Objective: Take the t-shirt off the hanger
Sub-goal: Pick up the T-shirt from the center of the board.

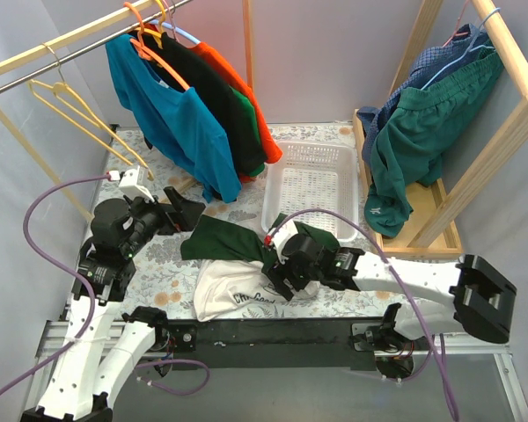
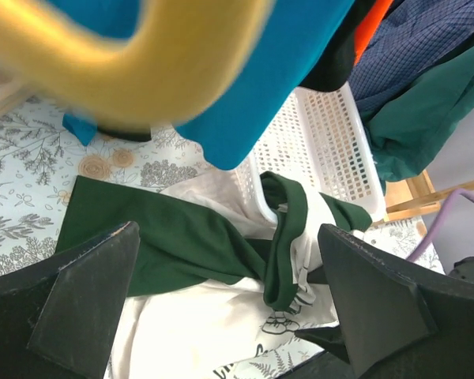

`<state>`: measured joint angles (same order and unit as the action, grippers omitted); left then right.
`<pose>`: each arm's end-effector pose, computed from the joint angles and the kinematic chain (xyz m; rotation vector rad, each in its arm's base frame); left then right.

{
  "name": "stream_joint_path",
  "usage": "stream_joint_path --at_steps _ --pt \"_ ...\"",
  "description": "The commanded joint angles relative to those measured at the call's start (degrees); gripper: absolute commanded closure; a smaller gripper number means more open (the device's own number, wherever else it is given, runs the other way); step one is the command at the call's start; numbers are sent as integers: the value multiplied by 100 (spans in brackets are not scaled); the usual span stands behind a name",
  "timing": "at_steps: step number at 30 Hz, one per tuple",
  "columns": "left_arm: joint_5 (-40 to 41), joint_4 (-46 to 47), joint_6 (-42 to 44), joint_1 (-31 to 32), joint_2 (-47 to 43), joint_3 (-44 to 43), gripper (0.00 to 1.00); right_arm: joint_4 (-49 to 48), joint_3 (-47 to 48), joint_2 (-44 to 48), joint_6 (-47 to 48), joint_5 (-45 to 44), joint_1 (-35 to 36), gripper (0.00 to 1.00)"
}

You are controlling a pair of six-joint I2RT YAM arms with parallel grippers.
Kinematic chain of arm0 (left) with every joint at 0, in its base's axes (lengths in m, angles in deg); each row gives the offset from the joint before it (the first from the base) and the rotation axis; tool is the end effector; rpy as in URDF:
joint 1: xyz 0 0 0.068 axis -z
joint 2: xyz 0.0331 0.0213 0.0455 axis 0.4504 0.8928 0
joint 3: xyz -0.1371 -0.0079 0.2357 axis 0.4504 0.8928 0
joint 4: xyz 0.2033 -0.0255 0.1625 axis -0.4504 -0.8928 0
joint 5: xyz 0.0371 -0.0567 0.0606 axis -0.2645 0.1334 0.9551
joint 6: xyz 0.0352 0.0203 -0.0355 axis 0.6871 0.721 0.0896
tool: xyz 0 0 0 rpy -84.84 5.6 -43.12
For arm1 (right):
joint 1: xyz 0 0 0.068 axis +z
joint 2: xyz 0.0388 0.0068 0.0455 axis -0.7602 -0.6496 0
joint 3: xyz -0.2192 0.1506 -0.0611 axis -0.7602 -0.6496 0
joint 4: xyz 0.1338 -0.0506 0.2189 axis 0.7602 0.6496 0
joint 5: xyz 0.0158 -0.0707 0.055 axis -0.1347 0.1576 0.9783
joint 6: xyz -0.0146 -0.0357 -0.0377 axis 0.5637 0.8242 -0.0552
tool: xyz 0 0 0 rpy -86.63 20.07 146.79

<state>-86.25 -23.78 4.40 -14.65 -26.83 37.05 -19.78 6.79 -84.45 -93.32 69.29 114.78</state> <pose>0.1256 -0.0357 0.3645 -0.7073 1.8880 -1.1073 0.1079 0.2268 0.2089 -1.0534 2.1947 0.5271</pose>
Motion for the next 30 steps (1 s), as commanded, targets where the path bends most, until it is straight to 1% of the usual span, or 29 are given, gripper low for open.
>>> stream_joint_path --at_steps 1,3,4,5,7,12,14,15,16,18,19,22,26,27,29,30 --pt "4 432 -65 1 -127 296 2 -833 77 -609 -35 -246 18 14" --pt "31 449 -48 1 -197 454 2 -1193 -27 -837 54 17 18 14" --pt "75 458 -48 1 -223 481 2 -1395 -81 -882 132 462 18 14" --pt "92 450 -48 1 -276 550 2 -1902 -142 -926 185 518 18 14" --pt "93 450 -57 1 -320 604 2 -2126 -108 -1145 168 904 18 13" --pt "58 441 -83 -8 -355 700 2 -2101 -72 -1778 72 704 27 14" --pt "66 441 -92 -8 -373 718 2 -2083 -221 -1875 -24 345 27 19" --pt "66 432 -74 -8 -373 727 2 -2083 -274 -1937 -121 239 27 24" --pt "75 423 -74 1 -399 744 2 -2109 -344 -1946 -165 125 27 40" --pt "128 406 -39 1 -408 753 2 -2171 -564 -1955 -262 54 27 60" --pt "145 388 -13 -8 -425 745 2 -2206 -634 -1955 -314 -8 27 76" --pt "268 335 66 1 -426 701 2 -2145 -775 -1937 -394 -113 18 98" --pt "295 300 93 -8 -356 622 2 -1855 -749 -1709 -412 -386 62 99" --pt "303 274 93 -8 -355 613 2 -1759 -645 -1535 -377 -447 62 99" --pt "330 274 110 1 -347 604 2 -1295 -460 -1314 -316 -658 97 99" --pt "347 248 102 1 -347 604 2 -1127 -346 -1061 -306 -728 115 99"
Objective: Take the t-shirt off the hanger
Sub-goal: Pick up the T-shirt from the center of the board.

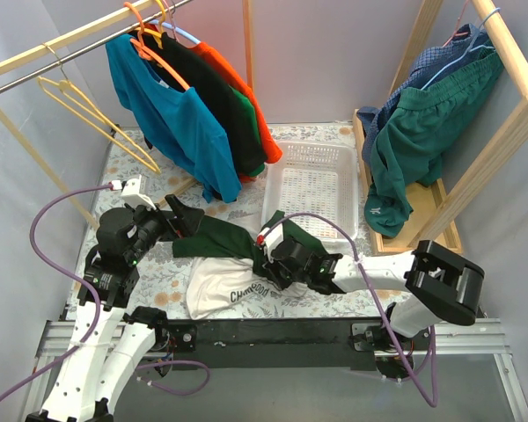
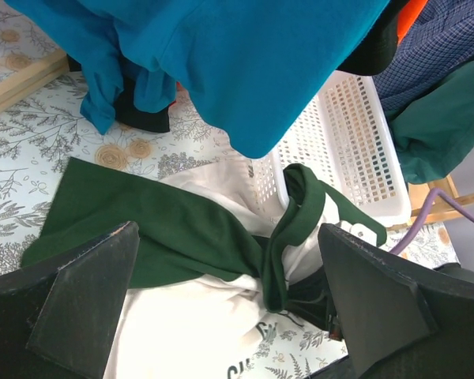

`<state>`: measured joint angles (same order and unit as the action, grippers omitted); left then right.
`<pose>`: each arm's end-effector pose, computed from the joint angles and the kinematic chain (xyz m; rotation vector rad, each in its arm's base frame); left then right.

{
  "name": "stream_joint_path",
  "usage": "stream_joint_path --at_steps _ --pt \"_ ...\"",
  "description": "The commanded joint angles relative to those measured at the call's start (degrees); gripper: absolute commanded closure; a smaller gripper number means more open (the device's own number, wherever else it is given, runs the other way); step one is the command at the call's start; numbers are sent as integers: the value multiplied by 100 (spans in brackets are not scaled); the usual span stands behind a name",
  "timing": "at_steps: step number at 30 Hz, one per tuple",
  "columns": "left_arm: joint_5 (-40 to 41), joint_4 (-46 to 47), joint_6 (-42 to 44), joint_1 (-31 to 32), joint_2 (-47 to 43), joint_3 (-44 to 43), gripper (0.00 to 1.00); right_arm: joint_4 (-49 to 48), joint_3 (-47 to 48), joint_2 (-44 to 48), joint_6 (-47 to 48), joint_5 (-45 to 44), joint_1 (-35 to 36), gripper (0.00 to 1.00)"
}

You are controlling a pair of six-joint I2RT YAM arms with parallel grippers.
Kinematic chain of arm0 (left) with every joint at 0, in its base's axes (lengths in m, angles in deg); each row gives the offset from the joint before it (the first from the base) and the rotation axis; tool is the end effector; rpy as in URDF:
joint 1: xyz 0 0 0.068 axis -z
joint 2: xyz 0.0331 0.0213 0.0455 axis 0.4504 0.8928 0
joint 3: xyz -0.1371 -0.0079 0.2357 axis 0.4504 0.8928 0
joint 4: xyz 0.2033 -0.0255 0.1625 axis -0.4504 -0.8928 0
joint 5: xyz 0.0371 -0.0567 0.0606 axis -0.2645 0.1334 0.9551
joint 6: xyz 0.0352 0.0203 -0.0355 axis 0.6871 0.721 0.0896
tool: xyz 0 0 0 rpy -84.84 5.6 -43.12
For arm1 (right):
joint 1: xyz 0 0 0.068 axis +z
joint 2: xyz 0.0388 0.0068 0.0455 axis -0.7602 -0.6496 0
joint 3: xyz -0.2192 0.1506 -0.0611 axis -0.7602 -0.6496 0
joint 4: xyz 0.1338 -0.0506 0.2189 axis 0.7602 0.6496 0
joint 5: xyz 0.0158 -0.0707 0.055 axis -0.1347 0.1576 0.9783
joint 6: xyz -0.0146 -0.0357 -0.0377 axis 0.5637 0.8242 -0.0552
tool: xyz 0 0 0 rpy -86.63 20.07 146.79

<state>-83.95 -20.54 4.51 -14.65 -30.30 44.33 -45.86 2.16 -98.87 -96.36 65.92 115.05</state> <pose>0.1246 -0.0340 0.3354 -0.7358 1.8791 -1.0670 0.1236 0.2591 0.1581 -0.9108 2.1196 0.5793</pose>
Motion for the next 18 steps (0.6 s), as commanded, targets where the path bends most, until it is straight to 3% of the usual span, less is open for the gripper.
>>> stream_joint_path --at_steps 1,8,18 --pt "144 -76 99 1 1 -124 2 1622 354 532 32 -514 97 99" --pt "259 -129 117 -8 27 -194 2 2467 1653 1832 489 -1016 97 99" --pt "302 -155 135 1 98 -300 2 3047 3886 2072 1666 -2272 80 99"
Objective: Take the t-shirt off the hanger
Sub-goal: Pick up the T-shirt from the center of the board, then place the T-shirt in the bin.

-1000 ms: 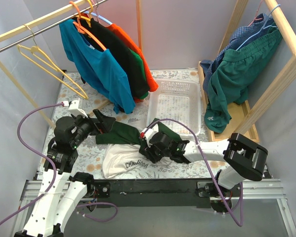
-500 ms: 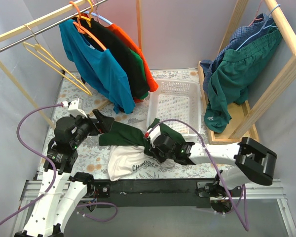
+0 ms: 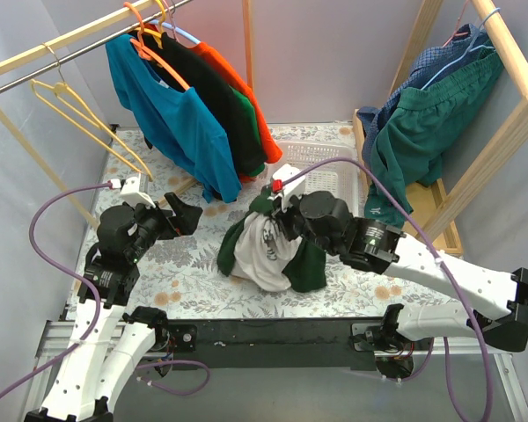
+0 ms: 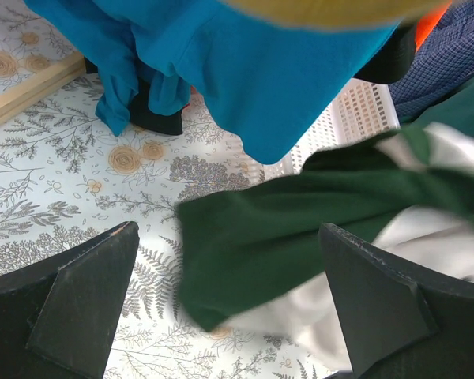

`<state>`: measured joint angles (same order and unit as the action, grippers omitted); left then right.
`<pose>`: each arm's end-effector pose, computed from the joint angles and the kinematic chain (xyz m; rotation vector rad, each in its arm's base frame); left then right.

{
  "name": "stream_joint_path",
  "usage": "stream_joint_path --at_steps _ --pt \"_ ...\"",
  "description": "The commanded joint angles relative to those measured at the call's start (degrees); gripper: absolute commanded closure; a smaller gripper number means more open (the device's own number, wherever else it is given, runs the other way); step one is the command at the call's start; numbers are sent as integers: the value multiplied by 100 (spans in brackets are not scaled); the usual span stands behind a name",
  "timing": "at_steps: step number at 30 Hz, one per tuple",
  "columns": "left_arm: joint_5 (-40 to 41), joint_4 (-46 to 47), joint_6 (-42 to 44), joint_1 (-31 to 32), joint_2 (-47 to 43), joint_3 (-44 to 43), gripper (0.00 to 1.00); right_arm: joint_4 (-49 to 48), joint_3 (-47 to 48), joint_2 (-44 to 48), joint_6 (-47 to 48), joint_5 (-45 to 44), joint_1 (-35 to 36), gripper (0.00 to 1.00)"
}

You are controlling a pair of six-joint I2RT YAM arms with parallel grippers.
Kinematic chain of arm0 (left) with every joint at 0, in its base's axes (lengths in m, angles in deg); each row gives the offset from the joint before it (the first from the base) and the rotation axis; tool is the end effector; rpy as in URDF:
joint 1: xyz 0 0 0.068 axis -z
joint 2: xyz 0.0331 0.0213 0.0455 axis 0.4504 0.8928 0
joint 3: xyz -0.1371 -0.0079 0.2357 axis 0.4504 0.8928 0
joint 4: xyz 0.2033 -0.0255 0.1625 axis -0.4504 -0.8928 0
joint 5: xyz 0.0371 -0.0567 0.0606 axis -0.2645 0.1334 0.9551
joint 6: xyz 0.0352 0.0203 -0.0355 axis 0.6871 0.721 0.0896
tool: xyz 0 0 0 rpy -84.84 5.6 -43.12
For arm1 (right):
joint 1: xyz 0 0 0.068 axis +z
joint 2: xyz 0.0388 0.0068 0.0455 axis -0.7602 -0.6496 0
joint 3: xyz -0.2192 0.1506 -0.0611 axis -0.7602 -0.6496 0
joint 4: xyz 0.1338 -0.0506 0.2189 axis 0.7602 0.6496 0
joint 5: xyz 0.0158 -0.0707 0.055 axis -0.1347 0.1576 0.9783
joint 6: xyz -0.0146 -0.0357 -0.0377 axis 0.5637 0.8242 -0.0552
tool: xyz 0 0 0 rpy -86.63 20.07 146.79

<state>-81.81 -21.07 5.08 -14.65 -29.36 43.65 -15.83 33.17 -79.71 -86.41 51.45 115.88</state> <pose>0.1275 -0.0333 0.3365 -0.7558 1.8763 -1.0222 0.1170 0.2329 0.3806 -0.7226 1.7553 0.4731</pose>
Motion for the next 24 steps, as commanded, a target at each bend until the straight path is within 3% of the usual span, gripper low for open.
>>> stream_joint_path --at_steps 1,10,17,24 --pt "88 -103 86 -8 4 -249 2 0 944 146 891 -1000 -38 99" --pt "97 -147 60 -8 21 -302 2 -553 2578 -302 2447 -1784 -468 99" --pt "88 -138 113 -8 91 -364 2 -808 3485 -785 2853 -1153 -1461 99" --pt "132 -164 157 1 197 -417 2 -1054 3023 -970 2494 -397 -2428 99"
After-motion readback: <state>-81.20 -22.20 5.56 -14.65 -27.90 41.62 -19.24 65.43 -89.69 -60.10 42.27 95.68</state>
